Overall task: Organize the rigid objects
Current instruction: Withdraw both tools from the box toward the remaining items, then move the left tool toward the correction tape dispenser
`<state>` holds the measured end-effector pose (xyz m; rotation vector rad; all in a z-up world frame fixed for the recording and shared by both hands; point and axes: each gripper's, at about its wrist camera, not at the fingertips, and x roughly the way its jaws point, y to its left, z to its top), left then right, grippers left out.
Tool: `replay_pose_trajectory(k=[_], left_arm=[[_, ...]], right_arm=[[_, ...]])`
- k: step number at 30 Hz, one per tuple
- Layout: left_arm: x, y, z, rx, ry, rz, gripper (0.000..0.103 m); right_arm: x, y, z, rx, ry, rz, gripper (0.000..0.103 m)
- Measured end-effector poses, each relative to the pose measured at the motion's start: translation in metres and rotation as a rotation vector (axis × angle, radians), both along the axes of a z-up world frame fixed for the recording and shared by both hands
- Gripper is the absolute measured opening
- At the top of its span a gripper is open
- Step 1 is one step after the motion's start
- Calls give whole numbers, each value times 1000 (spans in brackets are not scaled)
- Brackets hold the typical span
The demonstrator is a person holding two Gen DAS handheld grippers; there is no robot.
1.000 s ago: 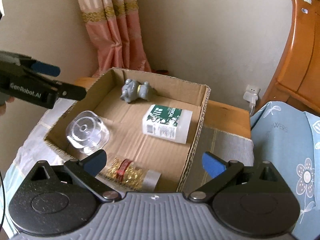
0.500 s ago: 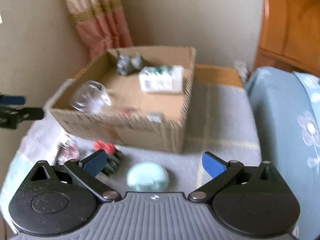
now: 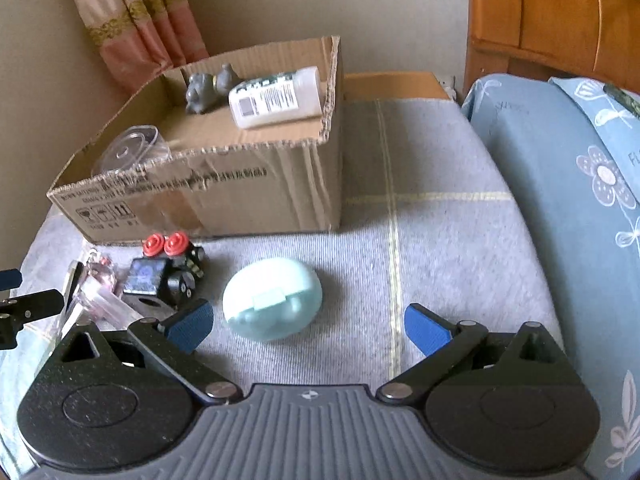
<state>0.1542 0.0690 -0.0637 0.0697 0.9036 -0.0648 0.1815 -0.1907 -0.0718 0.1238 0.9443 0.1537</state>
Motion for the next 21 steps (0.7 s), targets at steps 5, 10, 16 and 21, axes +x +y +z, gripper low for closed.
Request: replay_pose_trajectory(k=[5, 10, 16, 21], left_arm=[[0, 8, -12, -49, 36, -7, 95], [-2, 8, -22, -62, 63, -32, 95], [-7, 23, -28, -75, 75, -1, 97], [-17, 35, -28, -57, 67, -6, 97]], right_arm=[[4, 6, -5, -18, 3, 11, 103], [5, 17, -4, -40, -11, 55, 103], [8, 25, -10, -151, -30, 63, 103], [8, 16, -10, -164, -37, 54, 103]])
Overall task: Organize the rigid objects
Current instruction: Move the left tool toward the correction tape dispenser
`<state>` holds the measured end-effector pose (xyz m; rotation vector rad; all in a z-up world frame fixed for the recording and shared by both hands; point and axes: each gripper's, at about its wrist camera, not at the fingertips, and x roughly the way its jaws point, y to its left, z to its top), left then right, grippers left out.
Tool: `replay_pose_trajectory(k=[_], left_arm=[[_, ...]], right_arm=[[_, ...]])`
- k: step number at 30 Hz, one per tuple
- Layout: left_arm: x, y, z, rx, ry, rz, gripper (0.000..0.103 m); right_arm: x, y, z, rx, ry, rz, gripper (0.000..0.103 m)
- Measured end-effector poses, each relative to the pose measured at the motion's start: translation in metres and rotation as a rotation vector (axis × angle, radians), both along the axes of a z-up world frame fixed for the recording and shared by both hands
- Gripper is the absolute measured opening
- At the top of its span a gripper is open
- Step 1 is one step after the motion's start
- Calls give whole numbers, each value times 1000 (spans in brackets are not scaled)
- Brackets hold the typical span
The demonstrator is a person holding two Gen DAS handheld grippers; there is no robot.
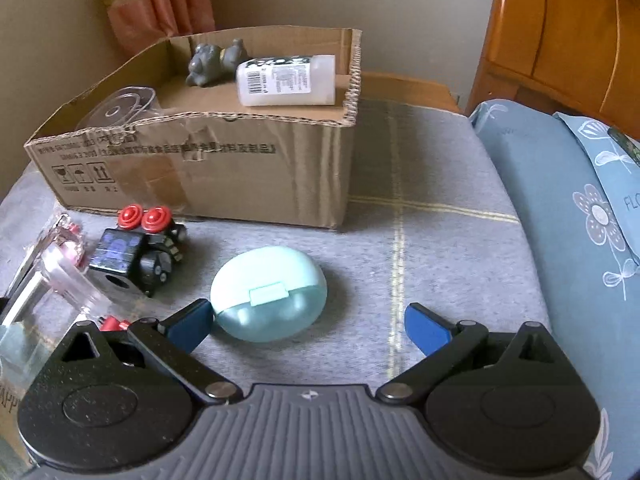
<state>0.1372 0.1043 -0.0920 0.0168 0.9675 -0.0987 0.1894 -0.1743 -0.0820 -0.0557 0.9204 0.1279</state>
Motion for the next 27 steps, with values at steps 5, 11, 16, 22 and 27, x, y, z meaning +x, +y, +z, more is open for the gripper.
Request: replay_pose_trajectory(k=[5, 11, 16, 22, 27], left_arm=[[-1, 7, 0, 49, 4, 39, 97], [1, 29, -1, 67, 7, 139, 98], [1, 42, -1, 62, 13, 196, 98], [-5, 16, 11, -6, -16, 56, 98], [4, -9, 1, -6, 9, 6, 98]], right_arm=[[-2, -7, -1, -20, -13, 4, 103], [-3, -10, -1, -20, -21, 5, 103], [-5, -10, -2, -21, -26, 3, 103], [-7, -12, -2, -19, -41, 13, 103], [-7, -12, -3, -18, -51, 15, 103]])
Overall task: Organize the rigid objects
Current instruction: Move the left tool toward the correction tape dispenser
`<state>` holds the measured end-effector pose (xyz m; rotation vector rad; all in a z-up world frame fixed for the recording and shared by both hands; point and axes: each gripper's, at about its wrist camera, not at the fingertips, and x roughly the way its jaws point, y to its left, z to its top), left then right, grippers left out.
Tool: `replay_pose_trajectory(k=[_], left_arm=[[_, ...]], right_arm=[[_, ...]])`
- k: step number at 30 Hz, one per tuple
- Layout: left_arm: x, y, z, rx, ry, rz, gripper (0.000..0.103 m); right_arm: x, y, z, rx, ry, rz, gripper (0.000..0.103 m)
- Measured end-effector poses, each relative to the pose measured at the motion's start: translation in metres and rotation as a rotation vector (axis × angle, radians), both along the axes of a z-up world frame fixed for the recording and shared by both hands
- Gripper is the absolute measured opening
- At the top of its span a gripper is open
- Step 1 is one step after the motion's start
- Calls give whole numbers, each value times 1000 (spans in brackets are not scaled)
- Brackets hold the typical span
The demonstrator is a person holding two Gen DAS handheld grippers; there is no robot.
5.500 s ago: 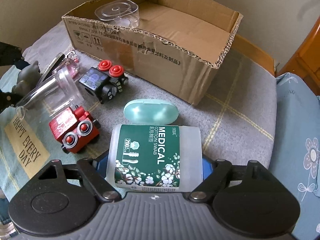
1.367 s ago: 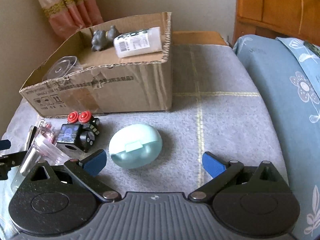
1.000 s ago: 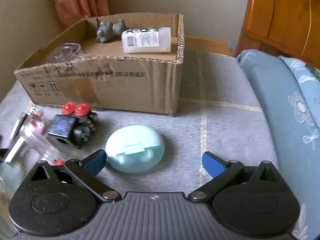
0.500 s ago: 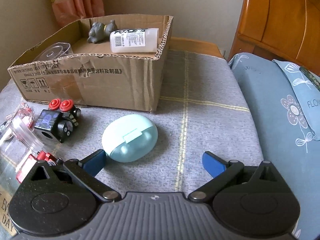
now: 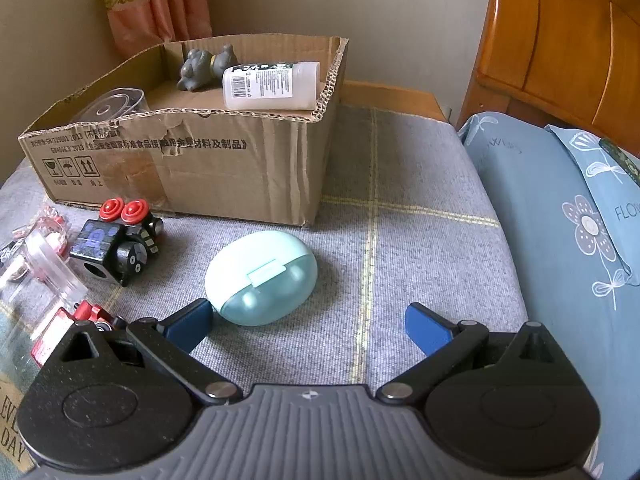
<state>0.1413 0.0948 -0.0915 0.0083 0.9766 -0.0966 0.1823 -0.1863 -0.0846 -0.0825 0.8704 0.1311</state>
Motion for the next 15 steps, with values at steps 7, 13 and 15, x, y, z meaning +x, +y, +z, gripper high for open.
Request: replay_pose_trajectory(k=[7, 13, 15], left_arm=[[7, -8, -5, -18, -50, 5, 102], [5, 2, -7, 21, -56, 23, 102], [1, 8, -7, 5, -59, 29, 102]], right_arm=[[-1, -1, 0, 3, -14, 8, 103], [-1, 0, -1, 4, -24, 17, 103], [-1, 0, -2, 4, -29, 23, 103]])
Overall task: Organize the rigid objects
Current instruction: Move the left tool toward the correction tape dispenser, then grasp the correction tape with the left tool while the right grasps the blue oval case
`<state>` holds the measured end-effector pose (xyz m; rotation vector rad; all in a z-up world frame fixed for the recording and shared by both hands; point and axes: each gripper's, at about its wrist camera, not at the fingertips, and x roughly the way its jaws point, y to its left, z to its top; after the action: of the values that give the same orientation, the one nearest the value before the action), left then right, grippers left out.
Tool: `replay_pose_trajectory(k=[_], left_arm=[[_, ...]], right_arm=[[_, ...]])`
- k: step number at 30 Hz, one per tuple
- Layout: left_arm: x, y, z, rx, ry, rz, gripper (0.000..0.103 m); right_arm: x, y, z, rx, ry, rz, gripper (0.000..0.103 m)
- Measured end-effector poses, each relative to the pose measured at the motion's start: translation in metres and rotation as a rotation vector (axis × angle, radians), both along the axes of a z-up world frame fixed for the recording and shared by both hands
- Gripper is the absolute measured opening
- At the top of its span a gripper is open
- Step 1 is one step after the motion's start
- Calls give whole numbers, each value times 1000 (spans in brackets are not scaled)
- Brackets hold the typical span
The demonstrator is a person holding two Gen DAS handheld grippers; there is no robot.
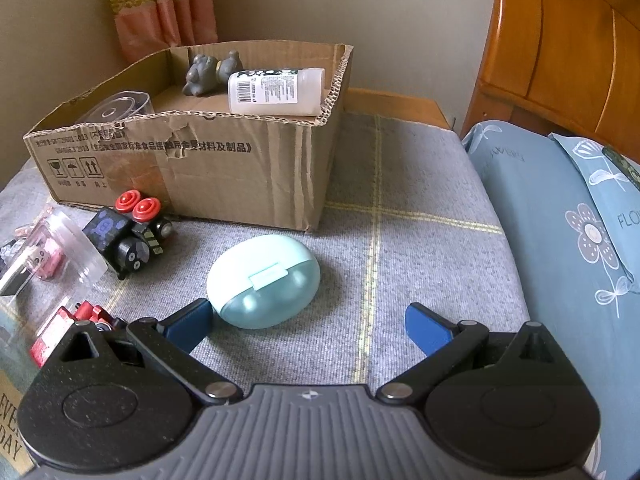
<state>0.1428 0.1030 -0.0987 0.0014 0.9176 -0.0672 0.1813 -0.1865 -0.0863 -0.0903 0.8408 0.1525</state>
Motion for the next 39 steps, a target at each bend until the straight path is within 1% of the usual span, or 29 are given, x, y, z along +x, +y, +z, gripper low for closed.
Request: replay_pose_trajectory(k=[3, 6, 8, 11, 13, 17, 18, 19, 24, 26, 28, 31, 36, 39], left_arm=[[-3, 3, 1, -7, 0, -11, 102], [-3, -4, 2, 23, 8, -12, 102], [-4, -7, 1, 10, 8, -18, 102], [-2, -12, -1, 13, -17, 9, 102], [-1, -12, -1, -6, -30, 36, 101], [3, -13, 0, 1, -34, 74, 98], [3, -14, 0, 6, -39, 80, 95], [2, -14, 0, 10, -44, 80, 90], [0, -15, 2, -14, -44, 51, 89], [-4, -15, 2, -8, -47, 5, 89], [-9, -16, 2, 9, -43, -65, 89], [-16, -10, 3, 9, -36, -136, 89], [-22, -8, 3, 13, -23, -116, 90], [-24, -14, 3, 12, -21, -92, 93]], right_arm=[[0, 0, 0, 0, -4, 6, 103], [0, 0, -1, -1, -5, 11, 103], [-1, 0, -1, 0, -9, 18, 103], [0, 0, -1, 1, -11, 23, 103], [0, -1, -1, 2, -12, 26, 103], [0, -1, -1, 4, -17, 34, 103], [1, 0, -1, 4, -19, 36, 103], [1, 0, -1, 4, -20, 37, 103], [2, 1, -1, 4, -23, 42, 103], [3, 2, -1, 4, -26, 52, 103], [4, 2, -1, 1, -25, 73, 103], [6, 1, 1, 0, -13, 114, 103], [9, 1, 2, -1, 4, 202, 103], [9, 3, 3, -12, 13, 249, 103]])
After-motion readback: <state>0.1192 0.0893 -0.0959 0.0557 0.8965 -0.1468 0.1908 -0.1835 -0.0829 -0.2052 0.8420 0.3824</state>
